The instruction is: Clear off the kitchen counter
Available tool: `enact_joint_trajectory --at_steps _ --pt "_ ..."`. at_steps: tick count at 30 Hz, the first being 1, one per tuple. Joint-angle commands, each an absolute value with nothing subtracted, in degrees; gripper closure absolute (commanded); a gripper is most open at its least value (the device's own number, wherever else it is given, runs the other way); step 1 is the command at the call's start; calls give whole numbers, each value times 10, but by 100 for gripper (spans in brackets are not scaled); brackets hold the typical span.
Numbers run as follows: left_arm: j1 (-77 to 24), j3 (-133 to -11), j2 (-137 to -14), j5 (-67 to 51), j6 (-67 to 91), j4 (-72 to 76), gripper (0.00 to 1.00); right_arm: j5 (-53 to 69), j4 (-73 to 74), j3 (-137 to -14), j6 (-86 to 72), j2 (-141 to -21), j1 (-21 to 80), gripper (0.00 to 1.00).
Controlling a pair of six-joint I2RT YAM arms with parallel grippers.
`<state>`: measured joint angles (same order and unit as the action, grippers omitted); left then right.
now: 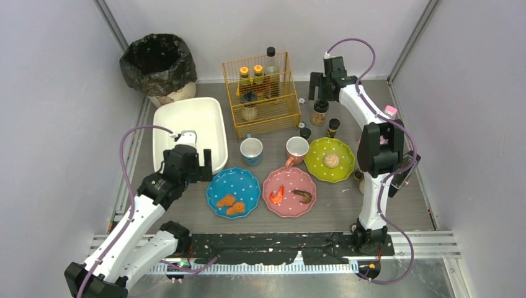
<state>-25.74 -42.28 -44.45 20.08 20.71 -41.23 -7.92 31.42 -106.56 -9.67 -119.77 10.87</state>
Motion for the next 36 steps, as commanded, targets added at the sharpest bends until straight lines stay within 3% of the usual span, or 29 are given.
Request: enact_joint_trajectory --at_steps 1,8,21,23,31,36 --pt "-256 -449 -449 235 191 -376 0 -70 303 -1095 -78 -1209 110 10" --pt "-255 -477 -470 306 117 -368 0 -70 320 -1083 -70 -1212 111 20" --pt "-256 -453 -487 328 106 -321 0 -48 331 -1051 -63 -1180 111 22" --pt "-257 -451 -486 330 106 -319 0 -46 334 -1051 -64 -1177 111 28" --pt "-256 -449 -488 334 104 -316 0 -56 346 -1046 -53 -1132 111 71" --pt "-256 -450 -490 334 103 -314 0 -70 361 -1068 -42 -1079 115 82"
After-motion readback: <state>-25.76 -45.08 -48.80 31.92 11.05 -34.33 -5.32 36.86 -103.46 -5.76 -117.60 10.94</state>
